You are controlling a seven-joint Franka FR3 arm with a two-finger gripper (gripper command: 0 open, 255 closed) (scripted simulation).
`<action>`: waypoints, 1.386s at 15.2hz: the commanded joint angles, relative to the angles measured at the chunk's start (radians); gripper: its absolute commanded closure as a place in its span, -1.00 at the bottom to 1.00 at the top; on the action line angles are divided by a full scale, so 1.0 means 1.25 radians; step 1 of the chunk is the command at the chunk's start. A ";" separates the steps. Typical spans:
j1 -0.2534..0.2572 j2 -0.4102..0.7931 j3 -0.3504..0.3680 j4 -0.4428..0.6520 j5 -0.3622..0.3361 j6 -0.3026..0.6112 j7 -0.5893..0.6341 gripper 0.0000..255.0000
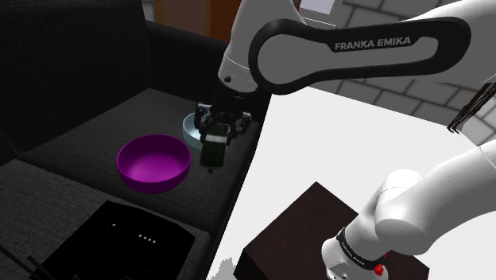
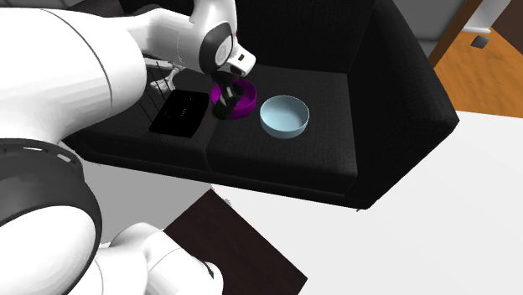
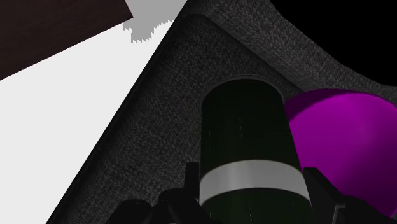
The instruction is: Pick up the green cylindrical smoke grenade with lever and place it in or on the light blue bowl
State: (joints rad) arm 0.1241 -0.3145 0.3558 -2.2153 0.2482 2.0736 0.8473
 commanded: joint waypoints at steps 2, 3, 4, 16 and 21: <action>-0.008 0.014 -0.010 0.033 -0.008 -0.022 -0.009 1.00; -0.016 0.032 -0.018 0.050 -0.015 -0.023 -0.021 1.00; -0.024 0.052 -0.026 0.069 -0.021 -0.025 -0.033 1.00; -0.099 0.314 -0.102 0.369 -0.088 -0.090 -0.150 1.00; -0.108 0.365 -0.111 0.404 -0.095 -0.078 -0.169 1.00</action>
State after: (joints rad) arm -0.0109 0.1374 0.2179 -1.7058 0.1297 1.9663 0.6392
